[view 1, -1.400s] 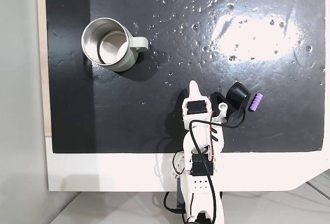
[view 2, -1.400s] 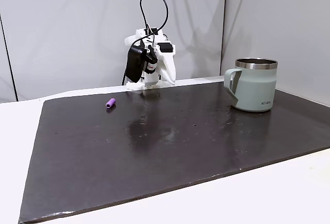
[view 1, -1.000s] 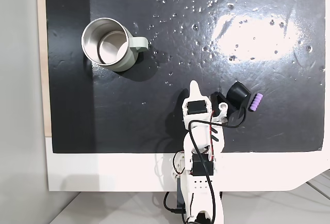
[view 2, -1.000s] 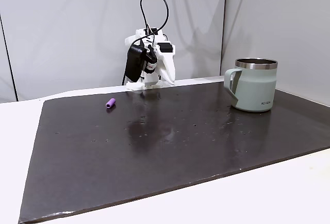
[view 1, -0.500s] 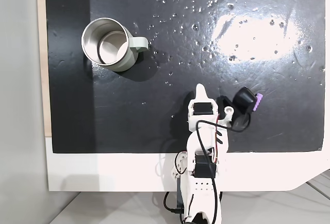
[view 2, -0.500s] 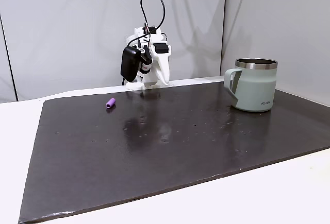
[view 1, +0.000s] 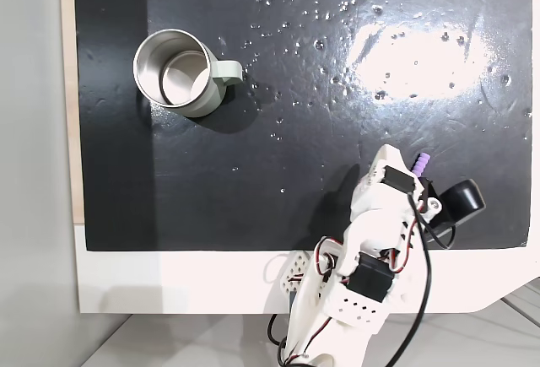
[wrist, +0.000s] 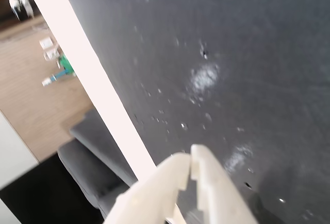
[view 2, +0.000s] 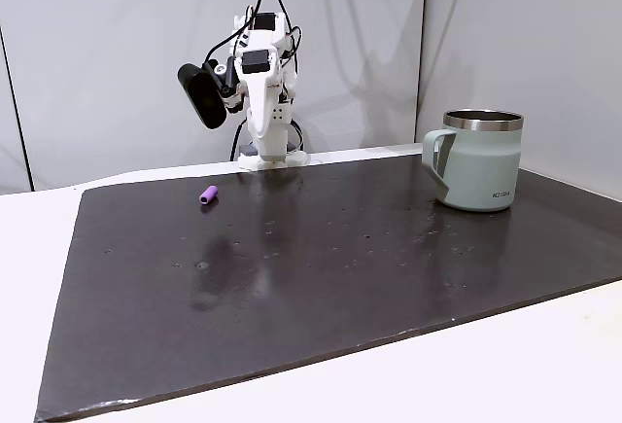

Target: Grasp a pengrip and put it in the cup.

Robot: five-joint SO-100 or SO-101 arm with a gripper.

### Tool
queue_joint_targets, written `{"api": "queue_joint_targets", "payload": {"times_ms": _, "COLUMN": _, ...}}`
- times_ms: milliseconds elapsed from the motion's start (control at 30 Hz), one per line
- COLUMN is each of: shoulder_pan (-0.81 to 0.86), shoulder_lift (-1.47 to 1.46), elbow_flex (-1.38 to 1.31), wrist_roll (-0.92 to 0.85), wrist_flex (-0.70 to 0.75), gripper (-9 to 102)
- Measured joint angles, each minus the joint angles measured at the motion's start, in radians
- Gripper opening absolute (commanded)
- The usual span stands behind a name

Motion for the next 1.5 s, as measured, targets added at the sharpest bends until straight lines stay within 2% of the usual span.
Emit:
{"api": "queue_joint_targets", "payload": {"times_ms": 367, "shoulder_pan": 0.176, "shoulder_lift": -0.453, "elbow_flex": -0.310, "wrist_roll": 0.141, "wrist_flex": 0.002, "gripper": 0}}
{"api": "queue_joint_targets", "payload": {"times_ms": 633, "shoulder_pan": 0.262, "shoulder_lift": -0.761, "elbow_flex": -0.491, "wrist_roll": 0.256, "wrist_flex": 0.026, "gripper": 5}}
{"api": "queue_joint_targets", "payload": {"times_ms": 767, "shoulder_pan": 0.284, "shoulder_lift": -0.850, "elbow_flex": -0.552, "wrist_roll": 0.307, "wrist_flex": 0.052, "gripper": 6}}
{"api": "queue_joint_targets", "payload": {"times_ms": 1300, "shoulder_pan": 0.285, "shoulder_lift": -1.032, "elbow_flex": -0.733, "wrist_roll": 0.485, "wrist_flex": 0.241, "gripper": 21}}
{"api": "queue_joint_targets", "payload": {"times_ms": 1500, "shoulder_pan": 0.285, "shoulder_lift": -1.134, "elbow_flex": -0.831, "wrist_roll": 0.563, "wrist_flex": 0.337, "gripper": 23}}
